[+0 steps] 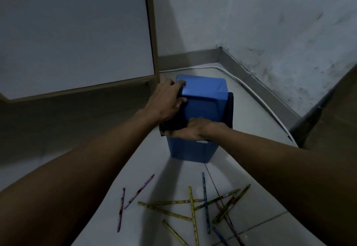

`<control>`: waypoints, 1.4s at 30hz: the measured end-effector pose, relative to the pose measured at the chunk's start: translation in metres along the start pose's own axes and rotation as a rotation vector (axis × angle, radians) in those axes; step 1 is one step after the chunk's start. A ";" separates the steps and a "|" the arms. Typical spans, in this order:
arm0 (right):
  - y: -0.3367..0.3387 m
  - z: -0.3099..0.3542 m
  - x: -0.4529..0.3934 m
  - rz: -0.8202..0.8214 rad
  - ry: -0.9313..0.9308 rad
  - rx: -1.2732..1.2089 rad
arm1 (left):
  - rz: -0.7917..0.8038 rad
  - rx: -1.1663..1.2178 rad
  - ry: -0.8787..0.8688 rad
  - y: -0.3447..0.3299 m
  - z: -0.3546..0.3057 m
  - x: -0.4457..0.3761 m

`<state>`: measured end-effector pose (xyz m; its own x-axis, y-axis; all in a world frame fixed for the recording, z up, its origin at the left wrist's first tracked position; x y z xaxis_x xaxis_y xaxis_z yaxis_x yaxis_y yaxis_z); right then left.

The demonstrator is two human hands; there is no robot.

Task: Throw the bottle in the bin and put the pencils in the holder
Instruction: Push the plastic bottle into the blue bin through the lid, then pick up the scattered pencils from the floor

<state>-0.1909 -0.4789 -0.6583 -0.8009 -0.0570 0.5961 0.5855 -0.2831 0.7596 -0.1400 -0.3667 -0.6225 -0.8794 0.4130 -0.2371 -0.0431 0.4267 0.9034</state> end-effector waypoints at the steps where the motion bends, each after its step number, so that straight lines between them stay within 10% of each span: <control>1: 0.000 -0.001 0.002 -0.052 -0.008 0.024 | 0.015 0.000 0.007 0.000 0.000 -0.001; 19: 0.013 -0.034 0.023 -0.364 0.376 -0.114 | -0.036 -0.011 0.027 -0.003 -0.014 0.006; 27: 0.051 -0.058 0.068 -1.081 0.343 -0.068 | 0.109 0.175 0.133 -0.002 -0.011 0.009; 34: 0.031 -0.086 0.053 -0.708 0.051 -0.334 | 0.082 0.363 0.187 0.002 -0.014 0.021; 42: 0.021 -0.083 0.064 -0.757 0.088 -0.373 | -0.053 0.451 0.197 0.009 -0.021 0.044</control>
<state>-0.2404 -0.5682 -0.6260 -0.9761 0.2047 -0.0727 -0.1794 -0.5712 0.8010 -0.1893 -0.3620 -0.6176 -0.9562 0.2400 -0.1676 0.0809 0.7669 0.6367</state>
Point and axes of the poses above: each hand's wrist, its own x-axis away from the middle knuckle, its own y-axis out of the back of the hand, z = x × y, the point moved 3 cm from there along -x, towards the middle knuckle, and after that the axes turned 4 degrees about -y, right-handed, at the moved point
